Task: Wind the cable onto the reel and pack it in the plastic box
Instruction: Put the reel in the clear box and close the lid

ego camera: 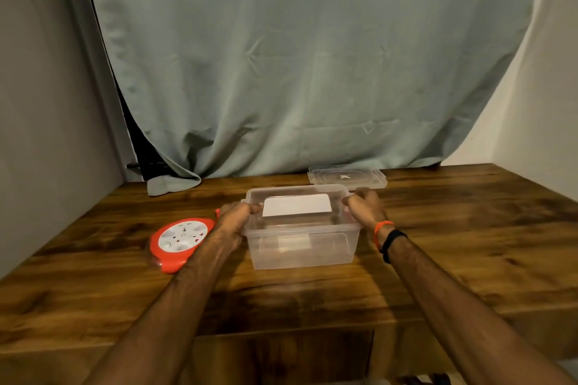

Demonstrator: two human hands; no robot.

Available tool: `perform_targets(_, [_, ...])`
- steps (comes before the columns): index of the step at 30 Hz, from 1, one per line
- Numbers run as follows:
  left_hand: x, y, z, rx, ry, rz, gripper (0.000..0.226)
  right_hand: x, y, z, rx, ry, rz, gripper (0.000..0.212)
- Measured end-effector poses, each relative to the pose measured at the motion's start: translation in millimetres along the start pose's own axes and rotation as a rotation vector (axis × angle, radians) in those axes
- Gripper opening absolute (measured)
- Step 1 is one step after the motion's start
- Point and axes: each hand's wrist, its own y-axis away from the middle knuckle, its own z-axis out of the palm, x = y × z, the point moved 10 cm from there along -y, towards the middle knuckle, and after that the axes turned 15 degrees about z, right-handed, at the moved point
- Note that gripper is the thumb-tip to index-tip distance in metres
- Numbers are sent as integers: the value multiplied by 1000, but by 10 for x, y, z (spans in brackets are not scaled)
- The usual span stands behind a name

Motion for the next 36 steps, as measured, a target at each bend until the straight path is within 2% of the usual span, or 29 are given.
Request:
perform_targets(2, [63,-10,-97,39,-30,4,44,-182,75,-62,80,85,-78,54])
perform_targets(5, [186,-48,-269,74,-27,38,44,-454,196,41,69,117,-182,54])
perform_targets(9, [467,-69,-652,164,-16,140,16,-726,375,259,75,124,-258,53])
perform_targets(15, [647,-48,-1393,285,-40,176,21,-999,729,1142,-239,-13,-283,37])
perform_targets(18, [564,-30,-1748,322,-50,140,47,-1020,954,1731,-372,28,-267,35])
perform_targets(20, [456,-21,-1919,332,-56,101,56,-988,1068,2095,-426,92,-267,37])
perform_targets(24, [188,-24,-2170,329,-111,11,56,-865,1143,2640,-402,261,-277,39])
perform_targets(27, [-12,-62,-2223,316,-148,-41,54,-687,1084,2843,-348,408,-235,47])
perform_targets(29, [-124,-105,-2214,294,-171,-78,54,-590,1010,2911,-291,511,-211,44])
perform_targets(33, [-291,-245,-2176,275,-209,-126,56,-375,842,3038,-314,586,-115,73])
perform_targets(36, [-299,-323,-2155,280,-229,-113,63,-312,758,3077,-300,558,-85,77])
